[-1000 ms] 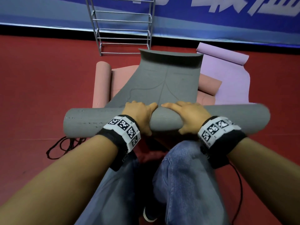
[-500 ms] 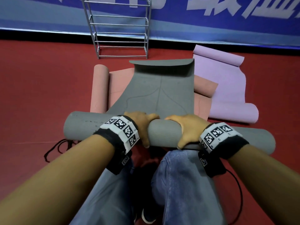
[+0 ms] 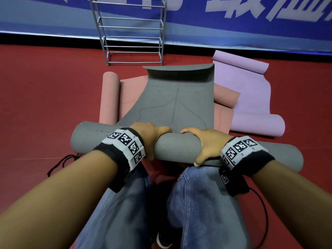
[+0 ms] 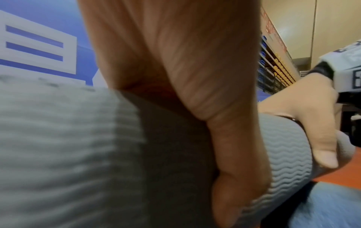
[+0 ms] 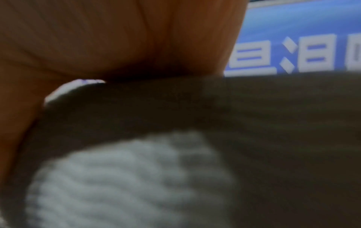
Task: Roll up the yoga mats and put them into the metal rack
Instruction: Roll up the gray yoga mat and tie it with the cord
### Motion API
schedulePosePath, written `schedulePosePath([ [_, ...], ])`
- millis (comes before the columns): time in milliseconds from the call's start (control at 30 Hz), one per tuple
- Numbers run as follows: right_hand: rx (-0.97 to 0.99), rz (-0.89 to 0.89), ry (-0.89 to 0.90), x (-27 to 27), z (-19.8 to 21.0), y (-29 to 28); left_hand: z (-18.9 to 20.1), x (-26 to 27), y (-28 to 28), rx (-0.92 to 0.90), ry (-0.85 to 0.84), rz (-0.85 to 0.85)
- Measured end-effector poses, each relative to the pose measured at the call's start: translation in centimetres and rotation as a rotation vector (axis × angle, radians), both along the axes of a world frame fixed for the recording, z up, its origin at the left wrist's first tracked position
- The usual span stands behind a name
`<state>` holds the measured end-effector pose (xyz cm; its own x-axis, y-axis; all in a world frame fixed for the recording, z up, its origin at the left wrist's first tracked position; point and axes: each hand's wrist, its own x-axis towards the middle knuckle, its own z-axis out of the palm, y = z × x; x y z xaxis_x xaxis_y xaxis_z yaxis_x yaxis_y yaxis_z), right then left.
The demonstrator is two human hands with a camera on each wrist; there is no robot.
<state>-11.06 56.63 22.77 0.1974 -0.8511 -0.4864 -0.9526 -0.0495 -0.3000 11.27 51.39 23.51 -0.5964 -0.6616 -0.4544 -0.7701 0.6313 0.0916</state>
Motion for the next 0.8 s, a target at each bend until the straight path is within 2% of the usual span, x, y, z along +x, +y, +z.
schedulePosePath([
  [133,-0.079,0.029,0.023,1.2,0.1,-0.3,0.0,0.1,-0.8,0.069,0.048,0.029],
  [200,-0.106,0.038,0.066,1.9,-0.8,-0.1,-0.3,-0.1,-0.6,0.085,0.02,0.026],
  [333,-0.129,-0.005,0.029,1.6,-1.3,-0.7,-1.1,-0.2,0.1,-0.043,-0.061,0.025],
  [533,-0.086,-0.039,0.026,1.5,-1.6,-1.5,-2.9,-1.1,1.3,-0.146,0.006,0.031],
  [667,-0.046,0.009,0.059,1.4,-1.5,-1.5,-2.7,-1.4,0.7,-0.122,0.052,0.057],
  [800,-0.149,0.04,0.136,1.8,-2.0,-1.0,-2.4,-1.6,-0.5,-0.021,0.069,0.081],
])
